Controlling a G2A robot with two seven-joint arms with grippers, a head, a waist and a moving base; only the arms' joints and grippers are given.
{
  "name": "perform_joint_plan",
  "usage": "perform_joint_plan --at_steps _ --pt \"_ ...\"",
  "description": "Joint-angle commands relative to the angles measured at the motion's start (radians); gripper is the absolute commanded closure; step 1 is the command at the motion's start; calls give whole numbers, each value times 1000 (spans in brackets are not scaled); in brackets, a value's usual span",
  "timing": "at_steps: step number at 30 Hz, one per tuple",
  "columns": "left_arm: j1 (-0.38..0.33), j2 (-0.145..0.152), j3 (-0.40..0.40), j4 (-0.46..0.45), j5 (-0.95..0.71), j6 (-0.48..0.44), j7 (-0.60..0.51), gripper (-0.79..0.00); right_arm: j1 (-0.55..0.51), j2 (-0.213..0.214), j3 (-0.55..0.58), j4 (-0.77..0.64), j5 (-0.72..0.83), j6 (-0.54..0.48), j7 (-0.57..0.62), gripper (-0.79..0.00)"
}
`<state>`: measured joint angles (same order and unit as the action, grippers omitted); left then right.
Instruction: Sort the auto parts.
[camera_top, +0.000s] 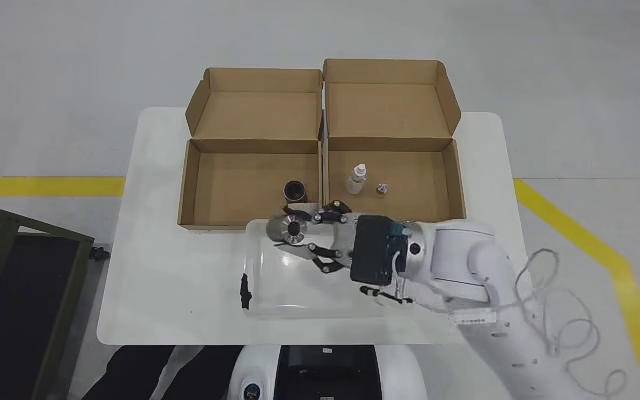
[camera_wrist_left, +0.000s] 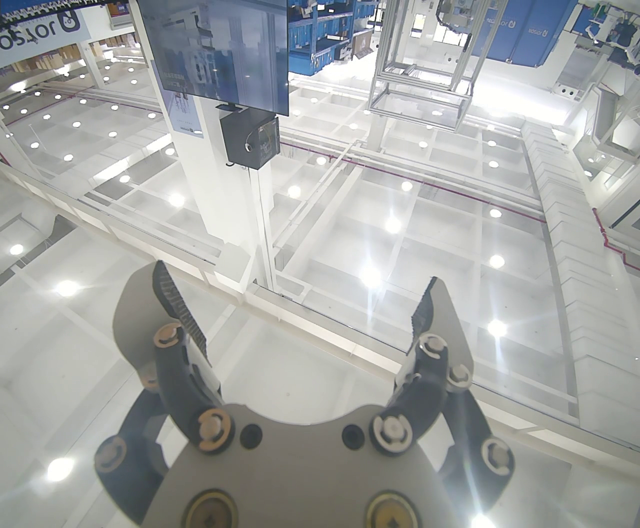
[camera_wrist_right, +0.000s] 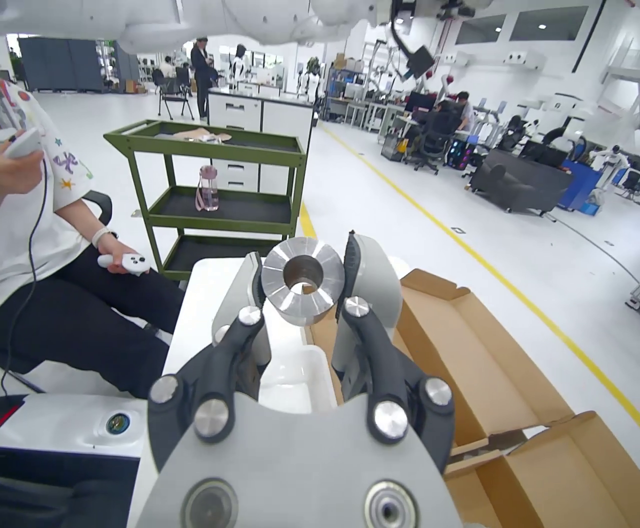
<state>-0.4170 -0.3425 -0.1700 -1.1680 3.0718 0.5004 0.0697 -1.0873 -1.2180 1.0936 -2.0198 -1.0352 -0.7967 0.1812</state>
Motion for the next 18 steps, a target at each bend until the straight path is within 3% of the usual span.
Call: perform_joint_plan --at_steps 1,12,18 --pt "0 0 0 0 0 0 0 -785 -10 2 17 -21 17 3 -21 0" --pt "0 0 0 0 0 0 0 -785 -76 16 151 -133 86 -3 -139 0" --pt "0 0 0 0 0 0 0 -785 -78 21 209 -114 109 -35 -213 0"
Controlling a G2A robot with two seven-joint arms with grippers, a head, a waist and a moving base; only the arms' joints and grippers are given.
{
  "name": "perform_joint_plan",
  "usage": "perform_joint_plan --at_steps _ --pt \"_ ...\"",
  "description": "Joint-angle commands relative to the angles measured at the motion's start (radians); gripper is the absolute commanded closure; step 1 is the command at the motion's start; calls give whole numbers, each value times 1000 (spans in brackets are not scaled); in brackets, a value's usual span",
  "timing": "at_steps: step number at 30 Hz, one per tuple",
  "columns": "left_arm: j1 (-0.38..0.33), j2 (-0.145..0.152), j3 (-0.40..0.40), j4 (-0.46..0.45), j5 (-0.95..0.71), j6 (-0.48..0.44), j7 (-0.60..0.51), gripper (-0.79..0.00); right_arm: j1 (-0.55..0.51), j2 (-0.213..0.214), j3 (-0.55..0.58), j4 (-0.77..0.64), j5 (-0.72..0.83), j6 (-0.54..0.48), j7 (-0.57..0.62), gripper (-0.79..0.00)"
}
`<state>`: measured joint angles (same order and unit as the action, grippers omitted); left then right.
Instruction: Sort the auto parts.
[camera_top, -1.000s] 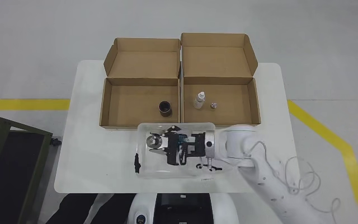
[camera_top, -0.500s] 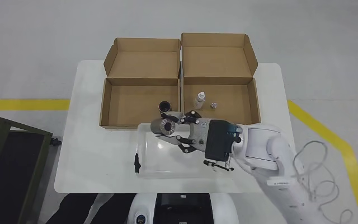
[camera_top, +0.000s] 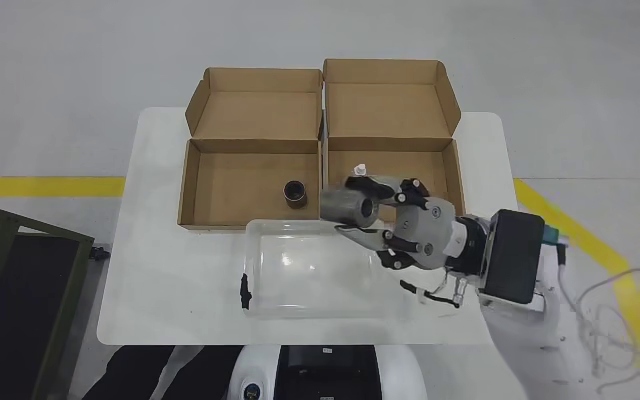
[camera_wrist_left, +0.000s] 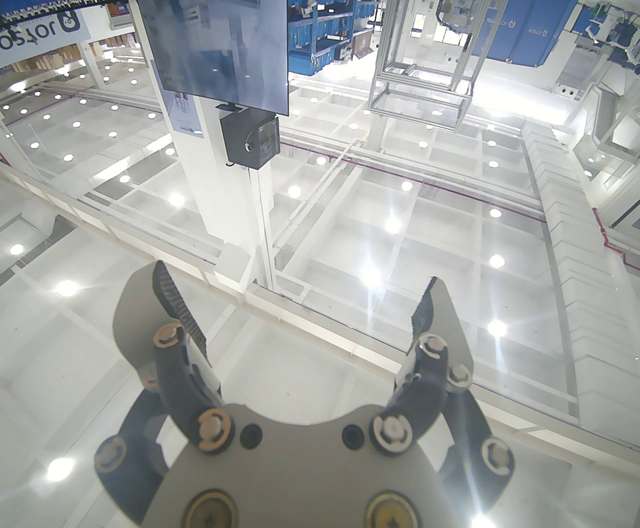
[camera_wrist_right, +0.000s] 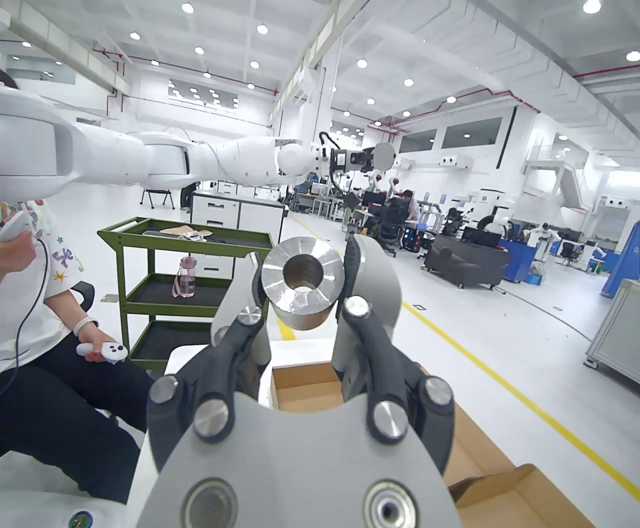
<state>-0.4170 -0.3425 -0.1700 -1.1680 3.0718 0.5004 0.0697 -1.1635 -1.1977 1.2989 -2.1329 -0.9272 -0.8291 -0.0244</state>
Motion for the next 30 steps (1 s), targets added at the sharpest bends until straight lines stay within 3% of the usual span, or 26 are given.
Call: perform_joint_plan --at_steps 1,12,30 --pt "0 0 0 0 0 0 0 -785 -3 1 7 -1 0 -6 -13 0" --pt "0 0 0 0 0 0 0 -785 35 2 -17 54 24 -64 -31 0" --pt "0 0 0 0 0 0 0 -785 195 -20 -229 203 -43 12 151 0"
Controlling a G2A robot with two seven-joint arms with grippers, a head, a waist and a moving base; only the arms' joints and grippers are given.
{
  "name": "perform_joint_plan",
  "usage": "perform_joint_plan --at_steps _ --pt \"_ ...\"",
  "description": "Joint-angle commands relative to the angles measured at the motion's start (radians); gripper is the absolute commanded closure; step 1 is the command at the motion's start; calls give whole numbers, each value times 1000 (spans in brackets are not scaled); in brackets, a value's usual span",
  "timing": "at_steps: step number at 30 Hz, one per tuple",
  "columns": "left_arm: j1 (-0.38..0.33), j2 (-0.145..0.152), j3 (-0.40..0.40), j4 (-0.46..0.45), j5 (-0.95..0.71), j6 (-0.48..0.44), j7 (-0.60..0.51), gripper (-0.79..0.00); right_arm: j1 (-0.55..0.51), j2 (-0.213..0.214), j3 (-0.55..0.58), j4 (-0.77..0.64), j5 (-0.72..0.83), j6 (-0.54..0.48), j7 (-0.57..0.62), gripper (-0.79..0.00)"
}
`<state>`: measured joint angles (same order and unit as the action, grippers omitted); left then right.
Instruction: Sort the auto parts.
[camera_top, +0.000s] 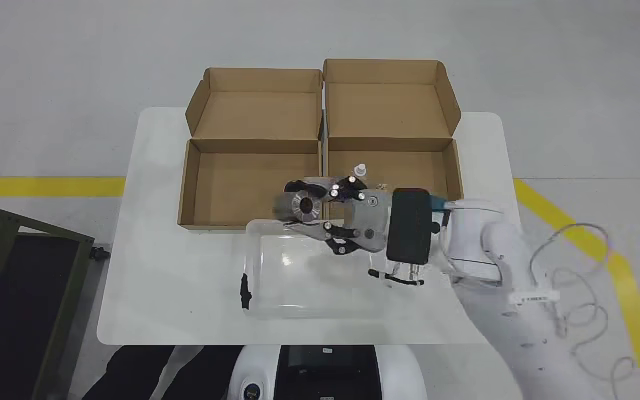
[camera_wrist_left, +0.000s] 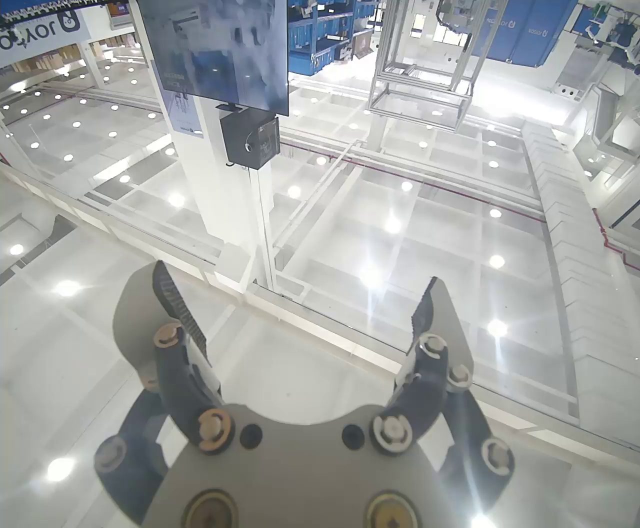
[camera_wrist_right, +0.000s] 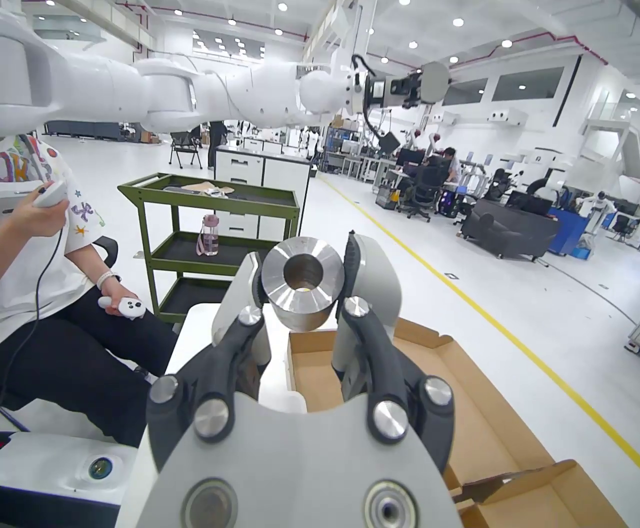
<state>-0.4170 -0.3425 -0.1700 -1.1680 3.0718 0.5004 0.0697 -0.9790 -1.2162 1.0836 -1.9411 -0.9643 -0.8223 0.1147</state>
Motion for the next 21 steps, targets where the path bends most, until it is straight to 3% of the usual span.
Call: perform_joint_plan --at_steps 1,10,21 --pt "0 0 0 0 0 0 0 -785 20 -4 -30 22 -13 10 23 0" --pt "0 0 0 0 0 0 0 -785 137 -30 -149 155 -27 13 84 0" --pt "0 0 0 0 0 0 0 -785 324 -90 -295 440 -53 91 93 0"
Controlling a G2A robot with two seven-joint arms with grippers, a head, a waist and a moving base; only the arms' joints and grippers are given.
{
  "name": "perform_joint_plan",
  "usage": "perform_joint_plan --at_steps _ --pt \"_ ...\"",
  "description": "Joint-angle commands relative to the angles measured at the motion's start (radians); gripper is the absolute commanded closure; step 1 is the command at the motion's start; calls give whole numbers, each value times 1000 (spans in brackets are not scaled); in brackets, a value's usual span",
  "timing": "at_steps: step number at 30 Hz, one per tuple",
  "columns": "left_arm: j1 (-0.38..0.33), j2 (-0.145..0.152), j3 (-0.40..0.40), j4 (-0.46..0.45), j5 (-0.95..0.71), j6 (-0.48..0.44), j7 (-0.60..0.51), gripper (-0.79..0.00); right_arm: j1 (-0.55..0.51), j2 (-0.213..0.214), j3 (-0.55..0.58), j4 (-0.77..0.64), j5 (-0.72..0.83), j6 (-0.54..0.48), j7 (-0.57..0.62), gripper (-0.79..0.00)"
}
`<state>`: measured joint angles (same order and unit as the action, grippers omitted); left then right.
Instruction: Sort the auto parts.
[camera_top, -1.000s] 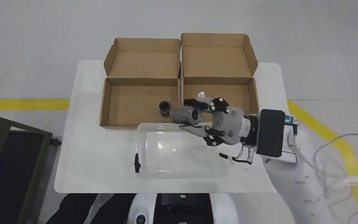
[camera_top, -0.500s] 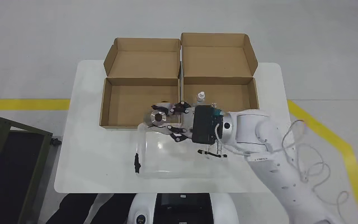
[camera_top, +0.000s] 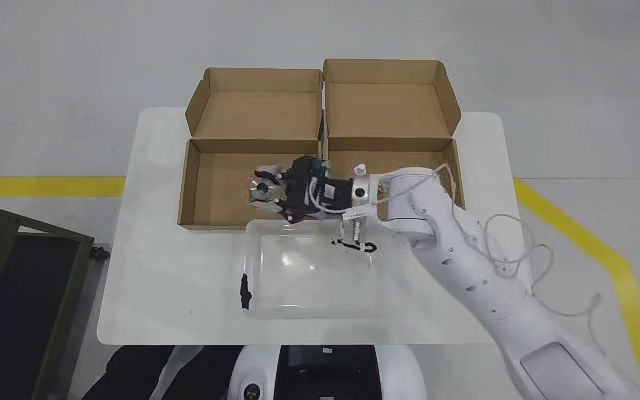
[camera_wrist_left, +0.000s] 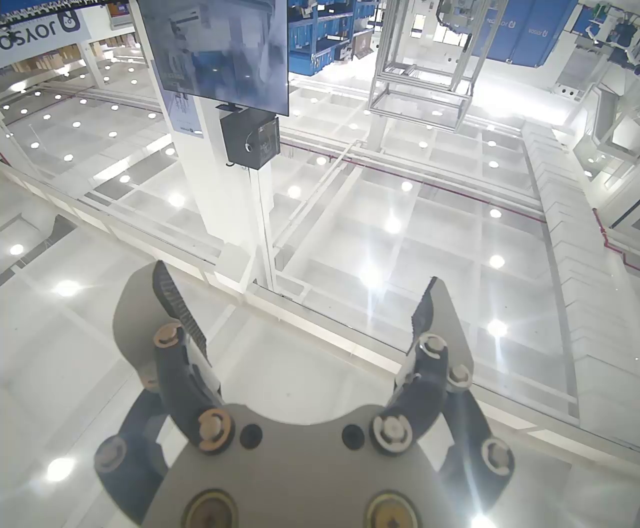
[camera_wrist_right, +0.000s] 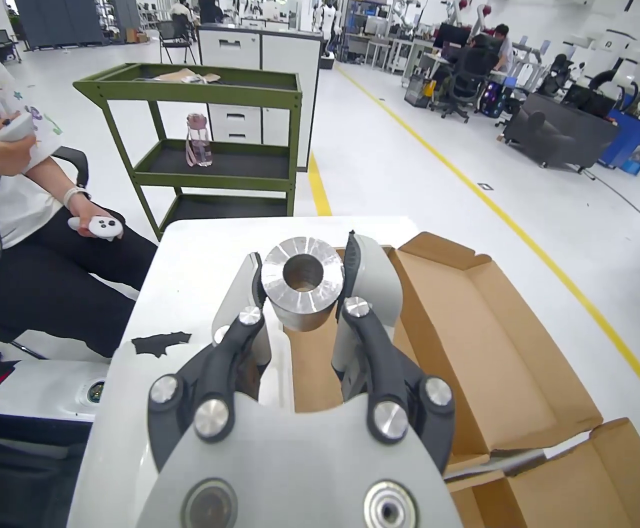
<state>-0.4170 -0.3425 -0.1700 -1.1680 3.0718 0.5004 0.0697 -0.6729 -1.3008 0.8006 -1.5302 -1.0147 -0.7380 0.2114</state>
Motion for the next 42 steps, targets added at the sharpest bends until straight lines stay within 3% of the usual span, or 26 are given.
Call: perform_joint_plan --at_steps 1,2,4,11,16,42 --pt "0 0 0 0 0 0 0 -785 33 -13 -24 53 -5 11 -11 0" --pt "0 0 0 0 0 0 0 -785 49 -19 -35 80 -13 19 -10 0" --pt "0 0 0 0 0 0 0 -785 -32 -27 -106 18 -71 74 -20 0" --pt "0 0 0 0 0 0 0 -785 -102 -30 -132 0 -185 181 14 0" --pt "0 0 0 0 0 0 0 -785 -108 -29 -83 -57 -145 183 -24 0" --pt "0 0 0 0 0 0 0 -785 -108 -29 -83 -57 -145 183 -24 0"
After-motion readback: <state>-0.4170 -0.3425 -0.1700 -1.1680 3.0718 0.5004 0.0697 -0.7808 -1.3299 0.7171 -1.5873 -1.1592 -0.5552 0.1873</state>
